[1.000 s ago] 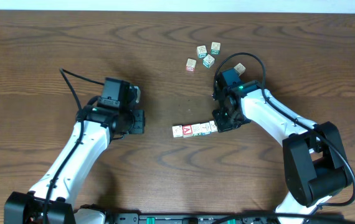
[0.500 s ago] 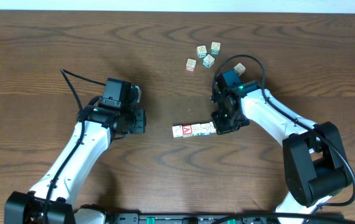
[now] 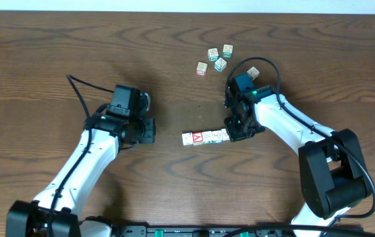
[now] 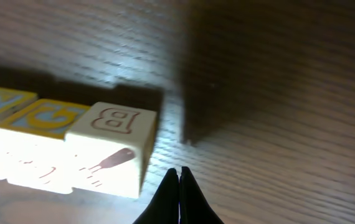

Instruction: Lift 5 blocks

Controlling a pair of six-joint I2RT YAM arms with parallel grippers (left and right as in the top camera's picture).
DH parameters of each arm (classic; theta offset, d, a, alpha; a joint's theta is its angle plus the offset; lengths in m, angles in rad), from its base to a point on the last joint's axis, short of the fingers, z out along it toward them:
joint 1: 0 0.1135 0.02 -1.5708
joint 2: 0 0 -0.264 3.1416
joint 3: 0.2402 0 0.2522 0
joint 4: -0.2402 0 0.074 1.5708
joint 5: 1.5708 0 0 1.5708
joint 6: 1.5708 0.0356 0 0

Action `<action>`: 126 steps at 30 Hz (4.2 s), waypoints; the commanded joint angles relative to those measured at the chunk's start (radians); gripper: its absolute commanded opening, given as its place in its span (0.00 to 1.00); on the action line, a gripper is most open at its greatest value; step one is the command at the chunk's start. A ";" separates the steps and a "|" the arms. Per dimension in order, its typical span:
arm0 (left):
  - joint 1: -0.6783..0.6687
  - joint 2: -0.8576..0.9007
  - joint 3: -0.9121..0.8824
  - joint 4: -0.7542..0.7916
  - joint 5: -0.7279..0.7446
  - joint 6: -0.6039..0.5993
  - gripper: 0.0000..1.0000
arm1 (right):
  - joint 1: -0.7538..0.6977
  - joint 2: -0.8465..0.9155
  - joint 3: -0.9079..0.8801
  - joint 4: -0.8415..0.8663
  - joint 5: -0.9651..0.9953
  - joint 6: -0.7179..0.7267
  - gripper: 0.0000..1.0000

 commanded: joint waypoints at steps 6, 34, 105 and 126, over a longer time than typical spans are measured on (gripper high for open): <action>-0.078 0.119 -0.029 0.082 0.002 -0.056 0.07 | 0.005 -0.017 -0.003 -0.002 0.035 0.031 0.01; -0.167 0.216 -0.029 0.378 -0.104 -0.130 0.07 | 0.005 -0.007 -0.003 -0.001 -0.035 0.047 0.01; -0.207 0.314 -0.026 0.480 0.114 -0.165 0.07 | 0.005 -0.007 -0.003 0.010 0.013 0.050 0.01; -0.207 0.314 -0.021 0.512 0.148 -0.160 0.07 | 0.005 -0.007 -0.003 0.010 0.017 0.050 0.01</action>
